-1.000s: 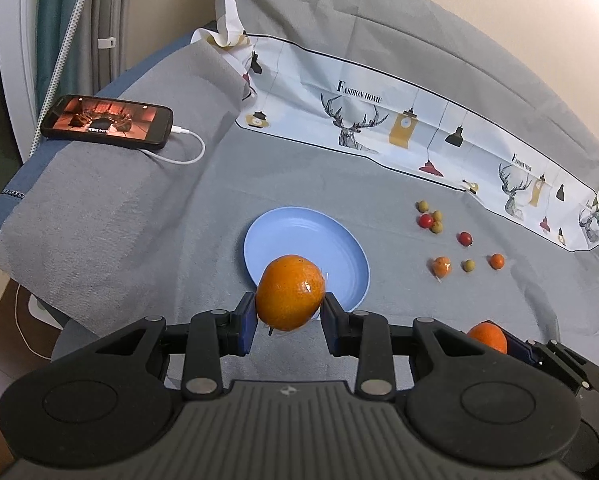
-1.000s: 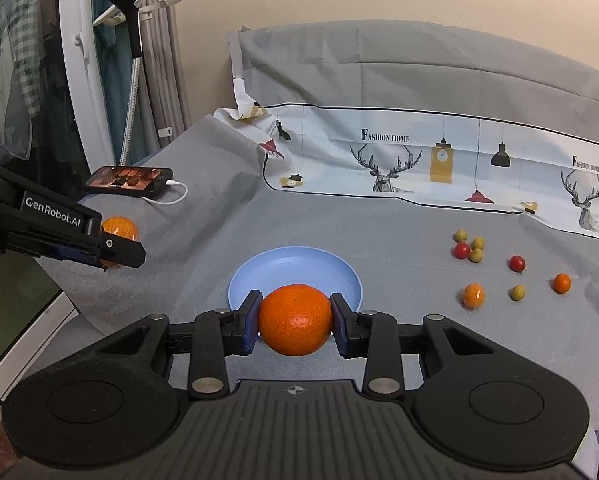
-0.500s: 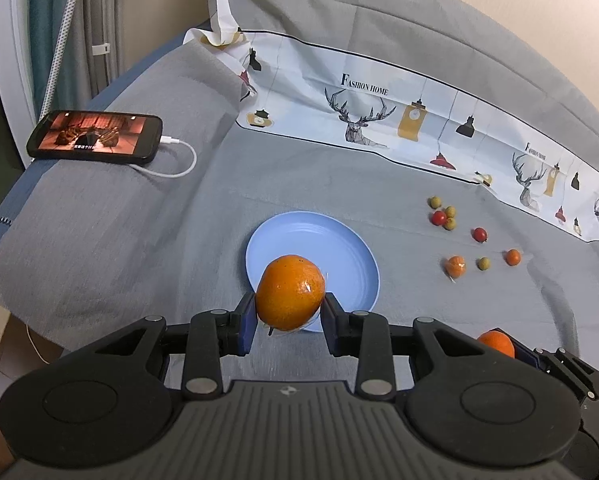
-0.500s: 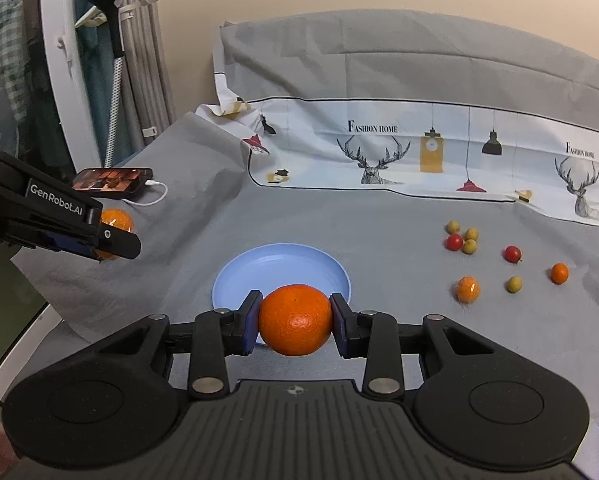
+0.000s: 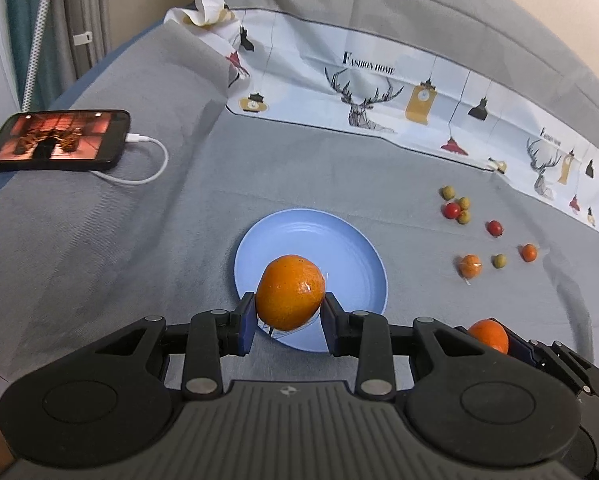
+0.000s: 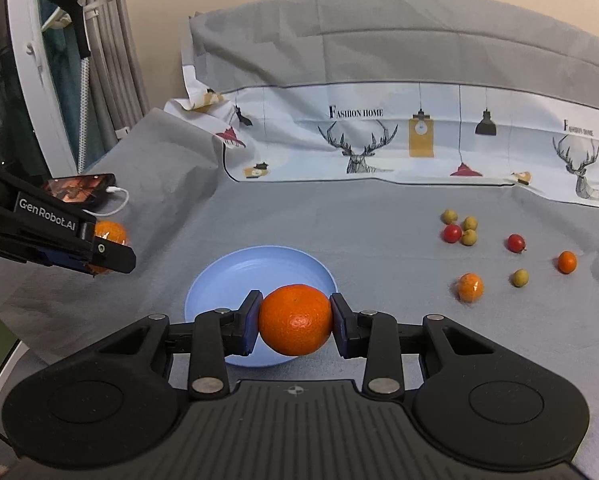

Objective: Organize fruits
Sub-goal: 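Carry both held oranges over the light blue plate with both tools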

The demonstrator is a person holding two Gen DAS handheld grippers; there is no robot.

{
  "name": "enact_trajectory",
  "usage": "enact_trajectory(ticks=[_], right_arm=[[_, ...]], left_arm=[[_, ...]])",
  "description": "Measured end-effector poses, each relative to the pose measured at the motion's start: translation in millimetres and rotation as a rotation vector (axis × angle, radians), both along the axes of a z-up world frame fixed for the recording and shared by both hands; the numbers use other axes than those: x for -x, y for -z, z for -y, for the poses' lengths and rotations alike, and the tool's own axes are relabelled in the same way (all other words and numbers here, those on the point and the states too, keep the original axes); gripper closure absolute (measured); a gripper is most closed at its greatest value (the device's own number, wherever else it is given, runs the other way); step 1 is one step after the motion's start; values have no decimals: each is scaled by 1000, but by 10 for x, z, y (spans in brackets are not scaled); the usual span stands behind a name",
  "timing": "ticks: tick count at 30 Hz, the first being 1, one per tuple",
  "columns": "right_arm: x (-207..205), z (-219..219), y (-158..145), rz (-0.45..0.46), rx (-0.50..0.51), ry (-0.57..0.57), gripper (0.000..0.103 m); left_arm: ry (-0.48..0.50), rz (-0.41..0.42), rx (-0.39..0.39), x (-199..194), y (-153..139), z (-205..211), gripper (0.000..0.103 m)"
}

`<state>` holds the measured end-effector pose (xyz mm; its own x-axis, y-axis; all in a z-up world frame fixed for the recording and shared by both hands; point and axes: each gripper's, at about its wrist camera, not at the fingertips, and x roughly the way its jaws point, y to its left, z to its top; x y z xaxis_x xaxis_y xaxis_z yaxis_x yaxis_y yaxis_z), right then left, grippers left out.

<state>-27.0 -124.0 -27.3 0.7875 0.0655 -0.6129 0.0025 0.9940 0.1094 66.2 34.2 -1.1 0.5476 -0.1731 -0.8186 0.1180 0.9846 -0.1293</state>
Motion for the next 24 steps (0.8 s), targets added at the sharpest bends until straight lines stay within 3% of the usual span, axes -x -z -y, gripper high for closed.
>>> enact_trajectory(ticks=[8, 20, 24], right_arm=[[-417, -28, 254, -43, -5, -14, 65], [-894, -146, 804, -117, 74, -84, 65], [-1038, -168, 891, -128, 89, -84, 65]], left_arm=[[3, -59, -12, -381, 328, 108, 65], [26, -156, -89, -873, 980, 327, 65], [27, -164, -93, -985, 1074, 308, 65]])
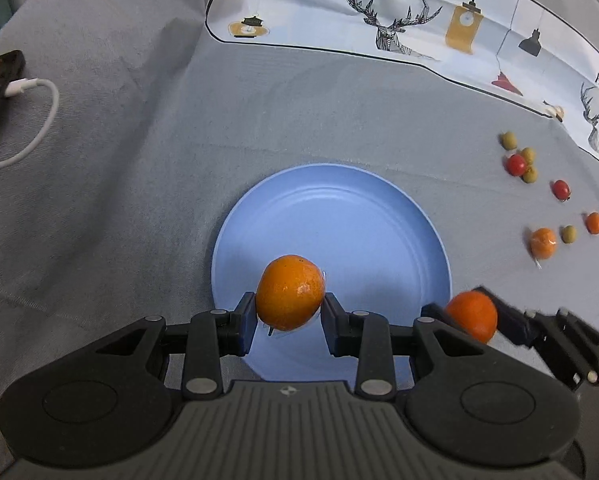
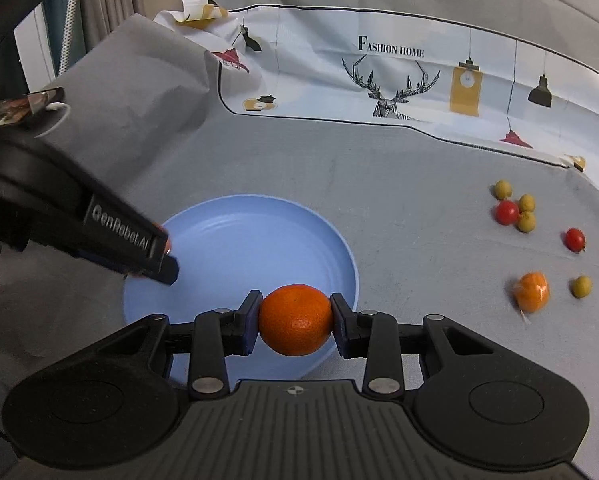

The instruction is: Organize fruits

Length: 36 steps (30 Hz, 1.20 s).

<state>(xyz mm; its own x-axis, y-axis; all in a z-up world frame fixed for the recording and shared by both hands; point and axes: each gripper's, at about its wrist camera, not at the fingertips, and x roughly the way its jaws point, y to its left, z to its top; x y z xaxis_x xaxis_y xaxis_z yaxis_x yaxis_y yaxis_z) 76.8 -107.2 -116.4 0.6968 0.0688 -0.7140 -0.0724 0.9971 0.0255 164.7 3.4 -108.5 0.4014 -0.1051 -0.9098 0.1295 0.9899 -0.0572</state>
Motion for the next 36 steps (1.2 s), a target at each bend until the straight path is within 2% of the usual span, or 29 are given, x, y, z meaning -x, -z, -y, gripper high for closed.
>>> enact_trajectory(ticks=[1, 2, 3, 4, 6, 7, 10, 12, 15, 18, 25, 36], right_arm=[[-40, -8, 1, 8, 2, -4, 64], [-79, -11, -4, 14, -1, -7, 64], [-117, -4, -21, 23, -8, -5, 57], [-148, 1, -50, 32, -9, -2, 41], [-149, 19, -139, 64, 11, 14, 27], [-114, 29, -193, 81, 24, 19, 23], [59, 71, -363, 98, 36, 22, 14], [235, 94, -477, 102, 29, 27, 13], [557, 80, -669, 132, 29, 32, 4], [868, 33, -840, 180, 37, 42, 2], [1382, -95, -1114, 260, 42, 21, 1], [1919, -97, -1294, 309, 40, 50, 1]], left_arm=[[6, 5, 6, -22, -10, -11, 61], [9, 13, 13, -30, -39, -21, 42], [5, 28, 14, -32, -93, -37, 27], [-10, 54, 12, -14, -162, -61, 0], [-38, 134, 18, 89, -320, -112, 0], [-26, 149, 13, 136, -387, -126, 0], [-17, 171, -10, 321, -530, -152, 0], [-17, 194, -25, 515, -628, -206, 0], [-29, 196, -21, 777, -736, -280, 0], [-49, 197, -8, 1031, -834, -380, 0], [-78, 261, -13, 1544, -1054, -484, 0], [-90, 328, 14, 2105, -1296, -492, 0]])
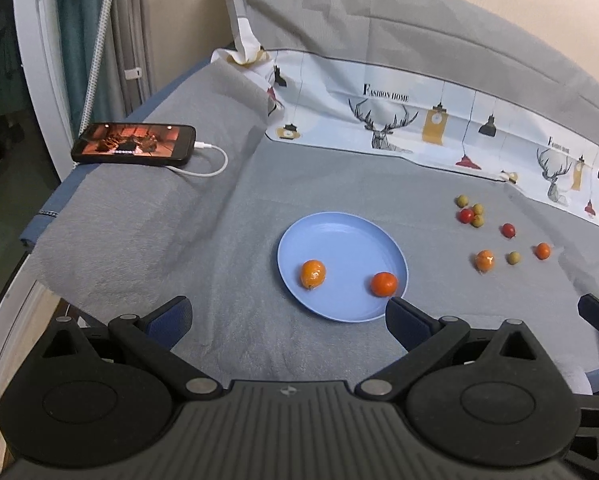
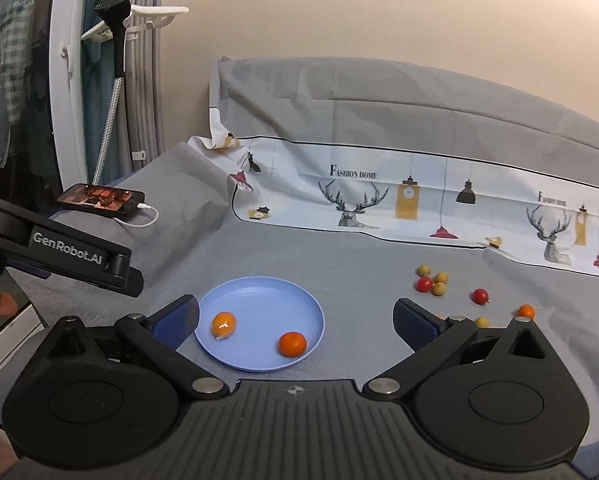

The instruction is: Organize fruits

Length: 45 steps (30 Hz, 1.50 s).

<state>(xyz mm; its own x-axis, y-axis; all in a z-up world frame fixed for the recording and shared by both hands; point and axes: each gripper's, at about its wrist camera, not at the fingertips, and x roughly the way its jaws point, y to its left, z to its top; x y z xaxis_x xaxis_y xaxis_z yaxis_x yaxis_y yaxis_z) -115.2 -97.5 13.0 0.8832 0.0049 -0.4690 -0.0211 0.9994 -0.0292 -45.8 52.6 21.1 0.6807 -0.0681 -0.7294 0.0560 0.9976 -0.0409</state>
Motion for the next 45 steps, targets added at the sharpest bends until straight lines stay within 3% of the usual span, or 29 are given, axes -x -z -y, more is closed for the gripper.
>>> enact_trajectory(ticks=[11, 23, 33, 45], right_arm=[[240, -11, -101, 57, 12, 1, 1], [270, -10, -87, 56, -10, -1, 1], [238, 34, -28, 35, -32, 2, 1], [86, 163, 128, -4, -75, 40, 1]], left_arm=[[3, 63, 1, 239, -155, 29, 0], [19, 77, -58, 274, -136, 97, 0], [17, 57, -67, 203, -74, 145, 0], [82, 11, -67, -50, 36, 368, 0]])
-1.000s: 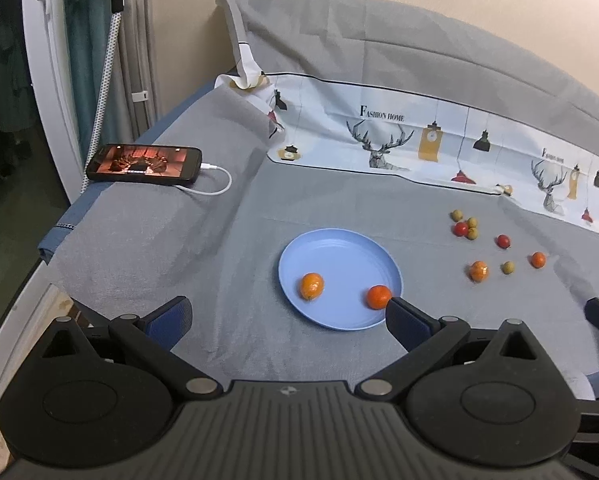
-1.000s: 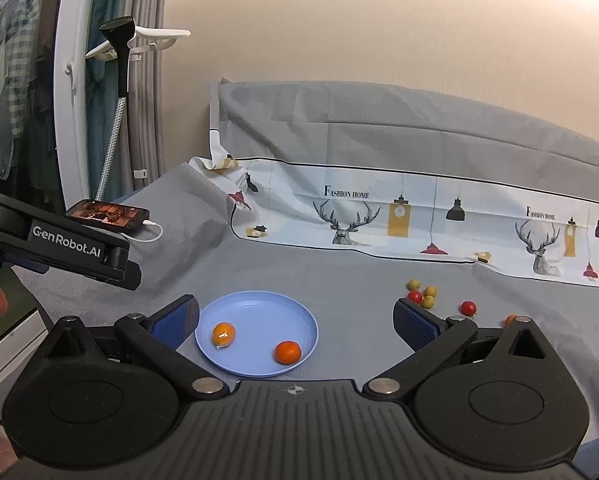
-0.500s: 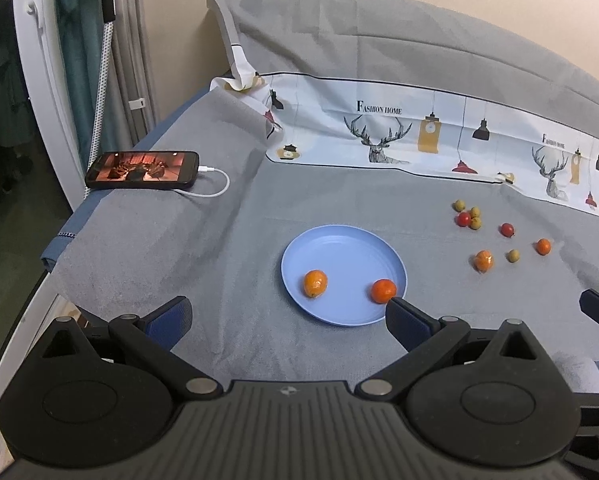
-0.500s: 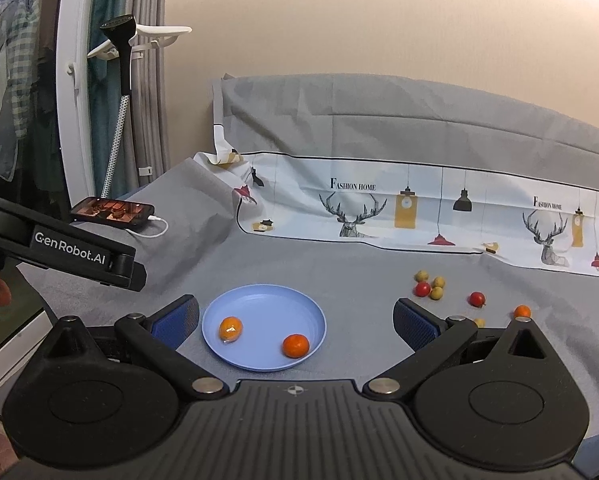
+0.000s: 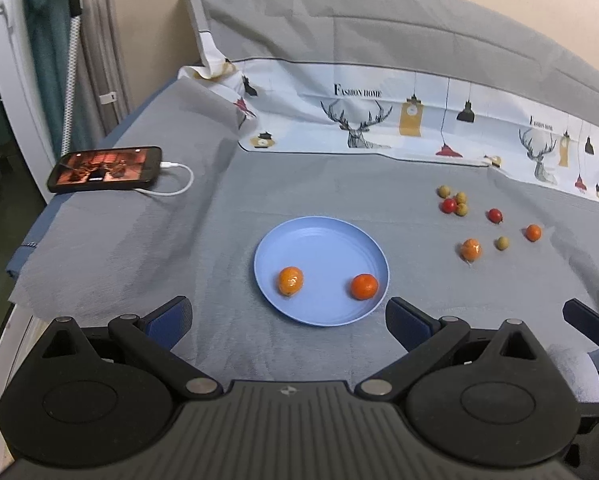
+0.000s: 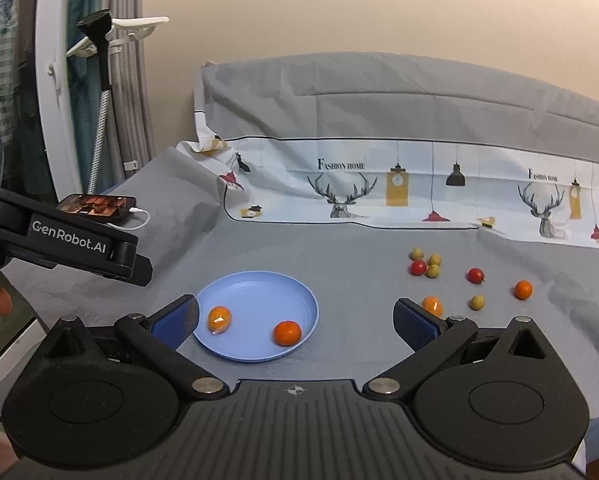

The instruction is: Organize fruits

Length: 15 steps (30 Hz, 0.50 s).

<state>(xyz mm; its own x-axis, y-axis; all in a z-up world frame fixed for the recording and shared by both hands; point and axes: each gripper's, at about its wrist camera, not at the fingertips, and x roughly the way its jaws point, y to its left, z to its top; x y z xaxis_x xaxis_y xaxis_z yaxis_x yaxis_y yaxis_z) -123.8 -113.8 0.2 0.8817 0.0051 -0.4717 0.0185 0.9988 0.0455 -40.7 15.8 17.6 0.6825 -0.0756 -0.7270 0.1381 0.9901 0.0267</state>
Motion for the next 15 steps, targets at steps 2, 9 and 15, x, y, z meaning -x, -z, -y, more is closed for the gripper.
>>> enact_trajectory(ticks=[2, 9, 15], right_arm=[[-30, 58, 42, -8, -12, 12, 1], [-236, 446, 257, -39, -50, 114, 1], [-722, 1180, 581, -57, -75, 319, 1]], left_arm=[[11, -15, -12, -79, 30, 80, 0], [75, -99, -25, -568, 151, 488, 0], [178, -144, -64, -1262, 338, 1137, 0]])
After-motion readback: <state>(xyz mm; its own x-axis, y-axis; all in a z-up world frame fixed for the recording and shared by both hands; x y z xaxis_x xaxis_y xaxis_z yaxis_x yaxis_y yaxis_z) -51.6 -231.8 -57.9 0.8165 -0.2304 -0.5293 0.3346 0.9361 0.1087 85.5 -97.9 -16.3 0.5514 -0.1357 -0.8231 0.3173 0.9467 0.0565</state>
